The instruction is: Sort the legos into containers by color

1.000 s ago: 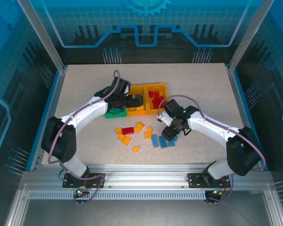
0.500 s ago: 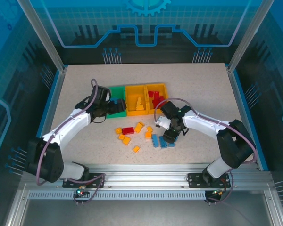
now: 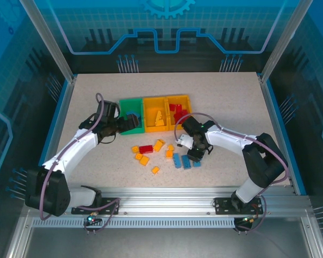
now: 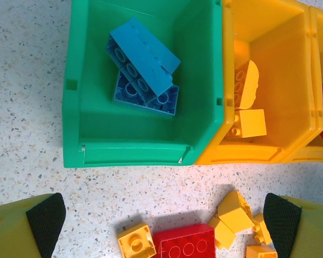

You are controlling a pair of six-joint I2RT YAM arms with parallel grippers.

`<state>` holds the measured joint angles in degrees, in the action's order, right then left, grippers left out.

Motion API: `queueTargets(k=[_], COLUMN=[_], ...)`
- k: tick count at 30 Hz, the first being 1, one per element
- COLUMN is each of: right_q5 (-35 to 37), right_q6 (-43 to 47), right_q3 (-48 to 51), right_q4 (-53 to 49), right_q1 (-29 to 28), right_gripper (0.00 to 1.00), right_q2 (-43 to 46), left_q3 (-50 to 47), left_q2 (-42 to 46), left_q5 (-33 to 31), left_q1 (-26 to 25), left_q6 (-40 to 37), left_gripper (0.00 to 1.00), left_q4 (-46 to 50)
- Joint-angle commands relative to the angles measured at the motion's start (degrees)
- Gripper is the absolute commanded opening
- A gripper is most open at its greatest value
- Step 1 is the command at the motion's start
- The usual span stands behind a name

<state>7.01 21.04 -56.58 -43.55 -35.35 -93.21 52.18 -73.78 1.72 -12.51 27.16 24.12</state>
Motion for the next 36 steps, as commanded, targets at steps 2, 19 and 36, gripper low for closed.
queueTargets(k=[2,19,36], right_q5=[2.53,-17.08,-28.05], right_q6=[-0.27,-24.29,-51.63], right_q3=[-0.11,-18.51,-66.81], right_q4=[-0.86,10.62,5.10], right_q1=[-0.53,1.08,-2.26], right_gripper=[0.25,0.24,0.21], right_q2=[-0.24,2.98,-37.07], left_q3=[-1.44,-6.58,-13.97], left_q2=[1.33,4.48,8.66], left_q5=[1.00,-3.39,-4.27], left_q1=[0.65,2.83,6.47], left_q6=[1.01,4.26,6.34], left_gripper=[0.99,0.99,0.99], left_q4=[1.04,-0.25,-1.22])
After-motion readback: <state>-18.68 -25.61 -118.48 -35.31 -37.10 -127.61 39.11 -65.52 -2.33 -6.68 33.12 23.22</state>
